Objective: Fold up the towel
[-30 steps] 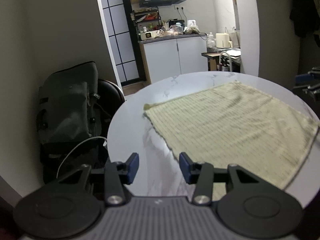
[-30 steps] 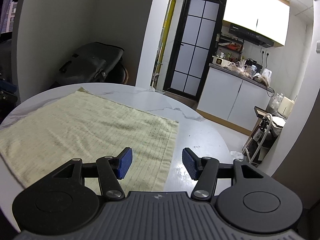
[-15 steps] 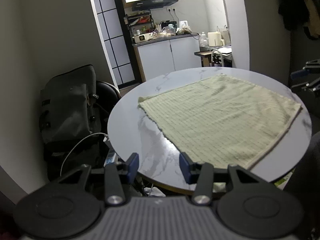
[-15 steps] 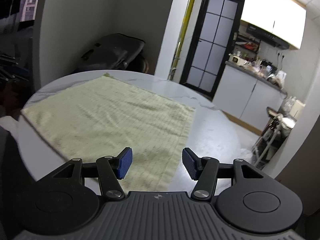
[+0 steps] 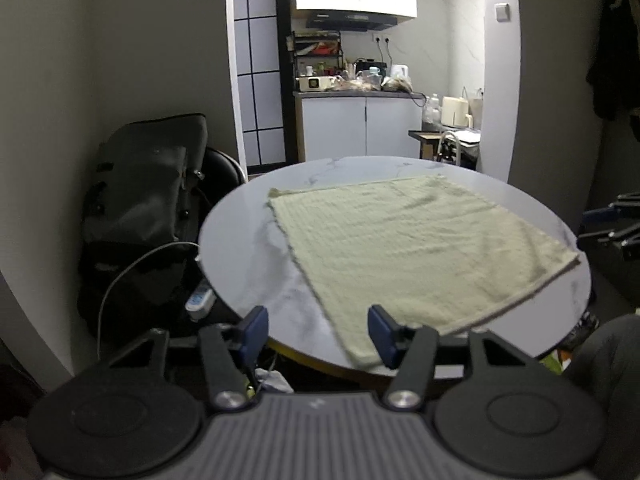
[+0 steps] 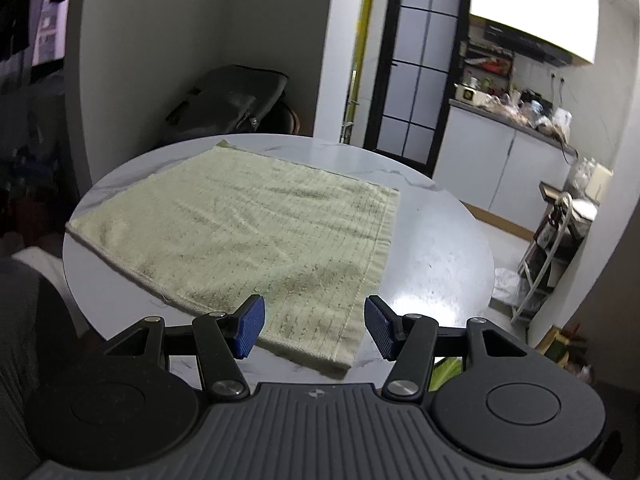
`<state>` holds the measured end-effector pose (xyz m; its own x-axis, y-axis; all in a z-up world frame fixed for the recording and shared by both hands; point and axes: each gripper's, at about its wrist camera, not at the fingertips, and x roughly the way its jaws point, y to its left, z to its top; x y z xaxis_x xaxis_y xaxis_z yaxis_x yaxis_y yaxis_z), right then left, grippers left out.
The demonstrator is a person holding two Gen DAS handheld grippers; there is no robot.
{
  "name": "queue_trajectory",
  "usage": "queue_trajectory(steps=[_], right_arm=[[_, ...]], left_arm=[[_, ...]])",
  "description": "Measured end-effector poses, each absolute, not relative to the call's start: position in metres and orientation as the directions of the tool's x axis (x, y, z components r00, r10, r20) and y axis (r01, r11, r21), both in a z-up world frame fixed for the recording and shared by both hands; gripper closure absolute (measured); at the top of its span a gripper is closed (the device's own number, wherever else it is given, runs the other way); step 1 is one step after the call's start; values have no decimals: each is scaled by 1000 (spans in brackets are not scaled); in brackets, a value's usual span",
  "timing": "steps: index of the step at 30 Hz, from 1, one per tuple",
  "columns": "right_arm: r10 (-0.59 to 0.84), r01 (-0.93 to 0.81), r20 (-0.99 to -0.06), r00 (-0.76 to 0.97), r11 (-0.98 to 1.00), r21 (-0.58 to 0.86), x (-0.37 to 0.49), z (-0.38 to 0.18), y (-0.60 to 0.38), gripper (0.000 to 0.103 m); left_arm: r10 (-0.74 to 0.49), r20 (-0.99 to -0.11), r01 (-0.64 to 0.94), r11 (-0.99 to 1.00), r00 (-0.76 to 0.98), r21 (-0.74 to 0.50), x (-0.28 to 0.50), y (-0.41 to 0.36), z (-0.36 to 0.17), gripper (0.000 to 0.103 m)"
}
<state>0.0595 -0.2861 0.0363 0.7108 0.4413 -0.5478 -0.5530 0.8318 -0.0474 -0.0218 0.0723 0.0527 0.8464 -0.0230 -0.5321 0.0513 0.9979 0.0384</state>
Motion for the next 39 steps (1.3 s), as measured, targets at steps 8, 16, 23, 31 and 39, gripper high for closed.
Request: queue_trajectory(steps=[8,16,23,31,39], right_arm=[[421,-529,-553,719,847,-43,56,36,-290,43],[396,-500,-570,720,866,-29,57,29,-291,43],[375,-473,-584,720,881,-17,58,23,-292,43],[367,-454,-603,708,891,8,62,12,-290,43],[366,-450,-607,706,893,16,69,8,-288,43]], left_arm=[[35,-530,-60,998,847,-29,-31,47,45,38],[50,-520,-48,999,853,17,-28,35,44,37],[31,-555,2,998,831,59,-25,24,34,37],[-3,-577,28,999,817,33,-15,27,24,37],[-28,-590,37,999,807,3,-17,36,20,37]])
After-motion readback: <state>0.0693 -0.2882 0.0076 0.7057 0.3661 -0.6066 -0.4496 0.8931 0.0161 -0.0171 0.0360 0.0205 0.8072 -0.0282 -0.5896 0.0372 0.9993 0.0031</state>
